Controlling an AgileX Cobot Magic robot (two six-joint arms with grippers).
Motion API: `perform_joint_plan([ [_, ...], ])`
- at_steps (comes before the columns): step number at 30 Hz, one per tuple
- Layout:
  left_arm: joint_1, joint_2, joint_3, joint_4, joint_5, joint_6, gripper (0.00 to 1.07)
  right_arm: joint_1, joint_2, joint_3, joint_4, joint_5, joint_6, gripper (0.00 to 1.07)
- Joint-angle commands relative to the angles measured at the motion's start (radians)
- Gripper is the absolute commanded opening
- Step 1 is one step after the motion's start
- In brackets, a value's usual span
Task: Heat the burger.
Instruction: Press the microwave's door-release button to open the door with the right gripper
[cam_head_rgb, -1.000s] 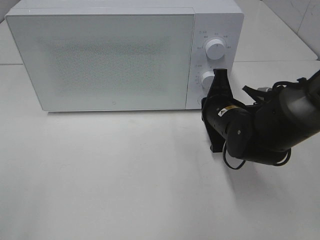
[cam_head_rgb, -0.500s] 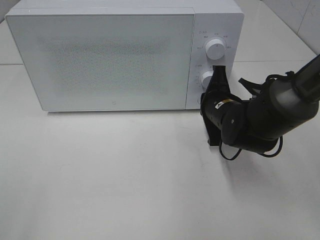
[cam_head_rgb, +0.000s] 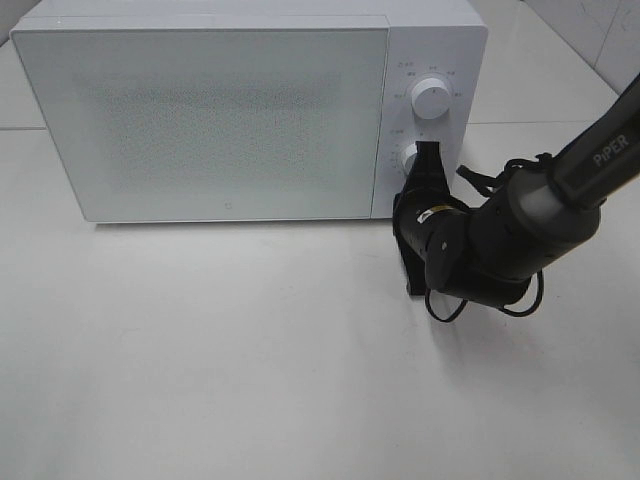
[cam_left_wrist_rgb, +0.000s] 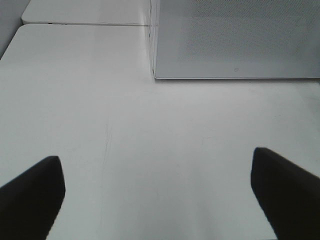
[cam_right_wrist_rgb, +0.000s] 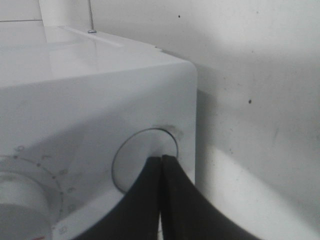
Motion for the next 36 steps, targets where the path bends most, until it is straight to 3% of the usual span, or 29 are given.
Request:
perform_joint_plan([
  [1, 0.003, -0.023, 0.003, -0.003, -0.01, -0.005, 0.95, -0.006, 0.007, -0.024, 0.003, -0.048, -0.017, 0.0],
  [19, 0.003, -0.023, 0.003, -0.003, -0.01, -0.005, 0.95, -0.006, 0.008, -0.062, 0.029, -0.242, -0.052, 0.0],
  [36, 0.003, -0.023, 0.003, -0.003, -0.01, -0.005, 0.95, -0.006, 0.076, -0.203, 0.023, -0.28, -0.103, 0.0],
])
